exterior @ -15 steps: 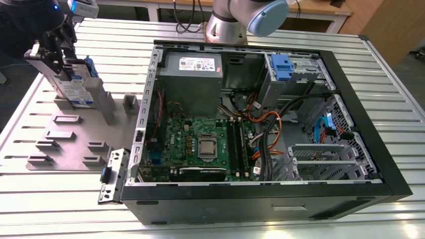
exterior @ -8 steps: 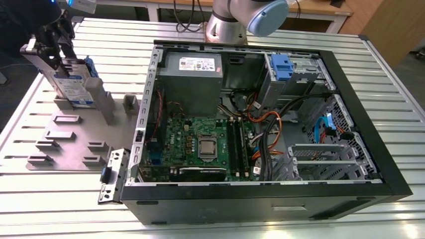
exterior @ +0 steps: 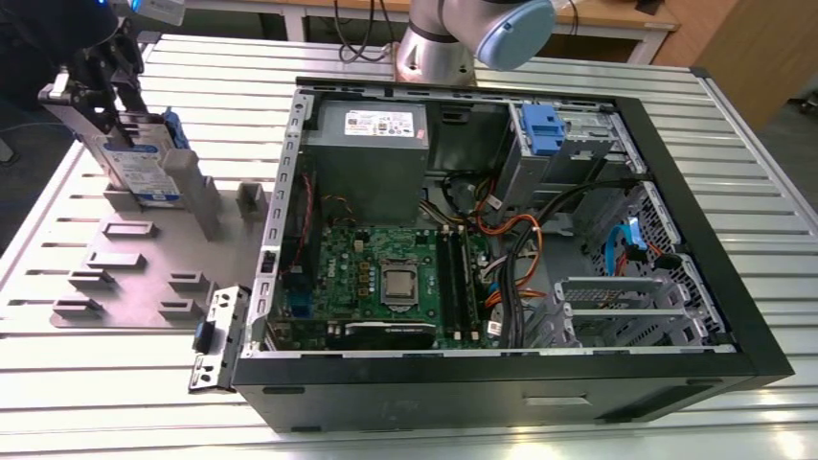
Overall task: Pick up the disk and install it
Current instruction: 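Pick up the disk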
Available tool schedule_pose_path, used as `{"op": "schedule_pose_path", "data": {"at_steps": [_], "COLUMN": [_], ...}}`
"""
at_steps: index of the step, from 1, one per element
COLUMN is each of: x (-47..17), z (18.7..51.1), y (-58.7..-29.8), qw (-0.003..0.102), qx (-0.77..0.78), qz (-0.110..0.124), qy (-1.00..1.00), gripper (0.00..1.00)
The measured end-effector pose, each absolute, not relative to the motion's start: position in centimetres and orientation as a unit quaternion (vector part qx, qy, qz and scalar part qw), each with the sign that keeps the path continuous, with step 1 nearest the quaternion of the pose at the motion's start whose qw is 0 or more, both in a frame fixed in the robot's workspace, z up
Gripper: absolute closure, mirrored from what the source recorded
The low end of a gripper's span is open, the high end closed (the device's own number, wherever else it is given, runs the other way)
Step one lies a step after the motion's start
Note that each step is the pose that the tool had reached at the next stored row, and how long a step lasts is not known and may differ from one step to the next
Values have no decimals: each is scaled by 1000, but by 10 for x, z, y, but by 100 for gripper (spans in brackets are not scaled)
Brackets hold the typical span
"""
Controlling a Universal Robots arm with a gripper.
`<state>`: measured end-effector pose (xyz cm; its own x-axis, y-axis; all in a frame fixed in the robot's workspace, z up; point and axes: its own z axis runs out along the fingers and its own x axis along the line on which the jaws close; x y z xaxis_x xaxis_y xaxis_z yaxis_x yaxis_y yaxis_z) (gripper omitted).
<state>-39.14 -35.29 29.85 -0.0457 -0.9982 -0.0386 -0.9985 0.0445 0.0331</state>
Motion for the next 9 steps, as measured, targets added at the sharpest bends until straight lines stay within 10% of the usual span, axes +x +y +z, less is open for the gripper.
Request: {"op": "schedule_pose_path", "data": {"at_steps": [9], "x": [-391], "z": [299], "y": [-353], "qw": [3], "qx": [-691], "qz": [25], "qy": [723], "gripper": [60]}}
